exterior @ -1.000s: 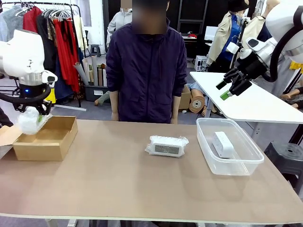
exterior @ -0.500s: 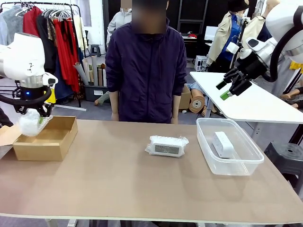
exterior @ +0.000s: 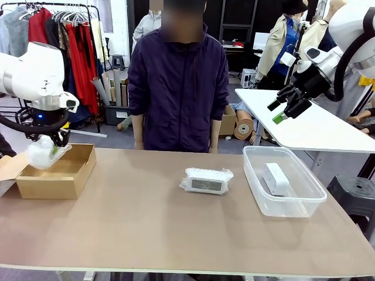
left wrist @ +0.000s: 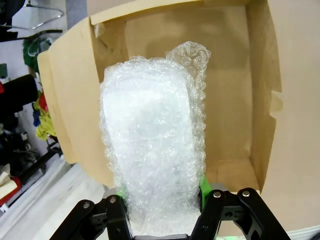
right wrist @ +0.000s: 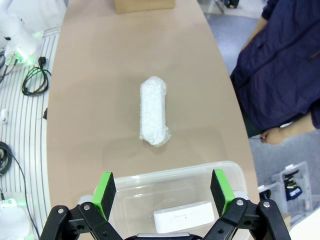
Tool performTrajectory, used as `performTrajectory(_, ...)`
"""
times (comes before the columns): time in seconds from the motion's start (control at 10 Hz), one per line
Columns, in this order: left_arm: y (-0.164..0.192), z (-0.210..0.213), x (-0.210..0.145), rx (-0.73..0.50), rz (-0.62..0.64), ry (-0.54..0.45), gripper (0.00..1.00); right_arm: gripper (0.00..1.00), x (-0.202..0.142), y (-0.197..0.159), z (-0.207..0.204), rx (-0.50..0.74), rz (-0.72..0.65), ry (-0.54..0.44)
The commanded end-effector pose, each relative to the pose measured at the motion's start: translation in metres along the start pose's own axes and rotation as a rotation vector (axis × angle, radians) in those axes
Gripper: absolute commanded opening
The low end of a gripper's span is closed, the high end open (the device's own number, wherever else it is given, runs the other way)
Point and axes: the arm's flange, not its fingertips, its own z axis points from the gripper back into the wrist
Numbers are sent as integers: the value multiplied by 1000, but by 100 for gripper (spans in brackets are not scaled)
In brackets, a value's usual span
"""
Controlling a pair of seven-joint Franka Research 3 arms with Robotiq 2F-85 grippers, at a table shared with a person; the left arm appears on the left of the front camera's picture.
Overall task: Separate and place wrapped and unwrapped clocks.
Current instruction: If the picked Digital clock is wrapped, place it in the Package Box ; if not, place it in the Organizing box.
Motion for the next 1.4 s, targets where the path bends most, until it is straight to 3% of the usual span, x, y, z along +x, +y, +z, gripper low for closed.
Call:
performTrajectory(0.0, 5, -6, 8, 35, -5, -8, 0, 100, 2, -1, 2, 2, 4, -3)
performTrajectory(0.2, 3, -19, 14, 21, 10, -31, 0, 100, 2, -1, 2, 2, 4, -3)
performTrajectory(1.3, 12, -81, 24, -37, 42, 88, 0, 100, 2, -1, 2, 2, 4, -3)
